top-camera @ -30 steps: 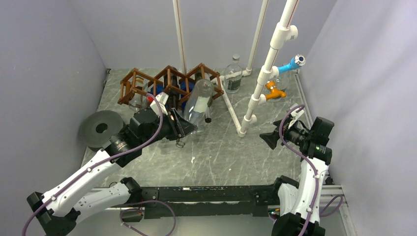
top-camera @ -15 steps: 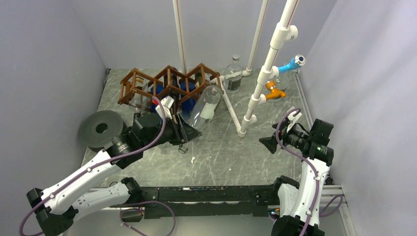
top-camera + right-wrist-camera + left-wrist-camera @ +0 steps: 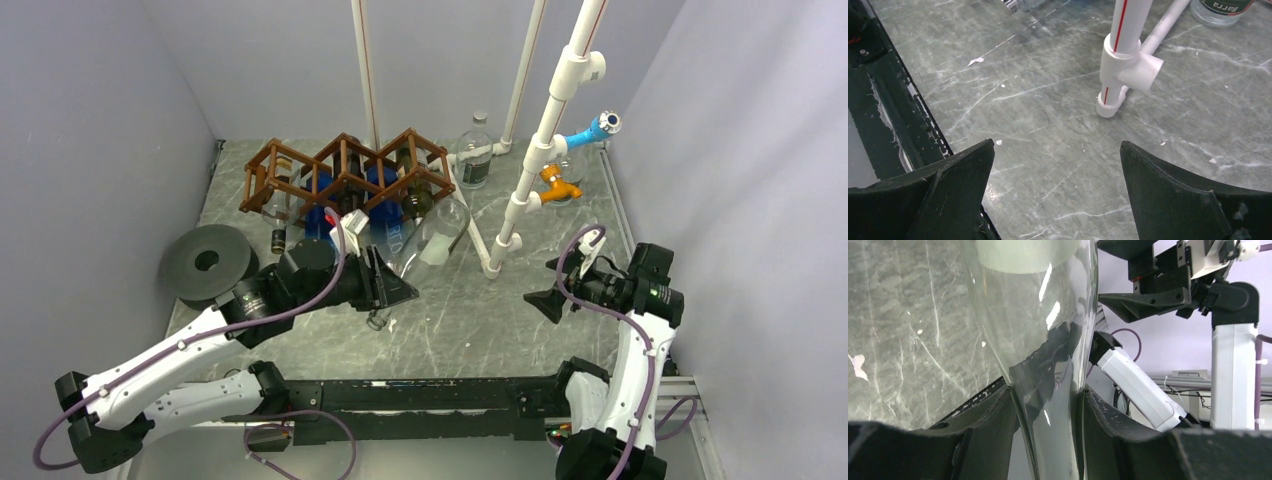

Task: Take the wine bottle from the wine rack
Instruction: Pick up the wine bottle from the wine rack, then place the wine bottle at the center of the board.

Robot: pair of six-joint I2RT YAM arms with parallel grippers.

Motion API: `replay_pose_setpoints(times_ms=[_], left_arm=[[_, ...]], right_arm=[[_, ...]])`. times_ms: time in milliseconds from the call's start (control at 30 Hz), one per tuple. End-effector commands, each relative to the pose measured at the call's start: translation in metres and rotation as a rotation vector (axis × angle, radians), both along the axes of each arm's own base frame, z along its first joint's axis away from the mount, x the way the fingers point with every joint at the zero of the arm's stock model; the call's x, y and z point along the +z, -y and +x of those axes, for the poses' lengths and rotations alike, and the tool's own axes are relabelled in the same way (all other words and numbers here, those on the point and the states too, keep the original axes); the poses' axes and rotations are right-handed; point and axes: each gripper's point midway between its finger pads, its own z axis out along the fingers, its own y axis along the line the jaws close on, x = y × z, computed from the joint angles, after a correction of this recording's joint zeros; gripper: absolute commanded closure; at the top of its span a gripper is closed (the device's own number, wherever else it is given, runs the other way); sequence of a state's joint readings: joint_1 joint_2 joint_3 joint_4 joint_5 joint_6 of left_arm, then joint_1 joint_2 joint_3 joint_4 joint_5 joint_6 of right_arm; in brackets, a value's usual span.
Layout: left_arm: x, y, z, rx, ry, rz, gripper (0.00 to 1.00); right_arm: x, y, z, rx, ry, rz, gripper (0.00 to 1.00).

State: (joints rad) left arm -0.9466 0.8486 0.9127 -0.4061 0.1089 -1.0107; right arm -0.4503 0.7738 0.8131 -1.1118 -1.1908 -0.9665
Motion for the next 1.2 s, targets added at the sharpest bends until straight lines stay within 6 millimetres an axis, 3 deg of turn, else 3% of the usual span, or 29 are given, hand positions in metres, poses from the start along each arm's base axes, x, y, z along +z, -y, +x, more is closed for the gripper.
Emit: replay_pose_setpoints(times_ms=[0,433,767,1167], left_arm=[[0.075,0.012,-0.005,-0.041,0.146,-0.218,1.00],[0.053,0.024,-0.021,-0.092,0.048,-0.172,1.00],[0.027,0.044,-0.031,-0.153,-0.043,-0.103,1.00],[0.001,0.068,-0.035,-0.212,-0.168,-0.017,1.00]], right_arm=[[0.012,-0.012,-0.012,0.096,0.088,-0.015,0.00],[0.011,-0.026,-0.022,0.227,0.143,-0.056,0.00],[0.020,-0.052,-0.038,0.386,0.213,-0.046,0.00],[0.008,-0.068,-0.043,0.560,0.289,-0.063,0.00]])
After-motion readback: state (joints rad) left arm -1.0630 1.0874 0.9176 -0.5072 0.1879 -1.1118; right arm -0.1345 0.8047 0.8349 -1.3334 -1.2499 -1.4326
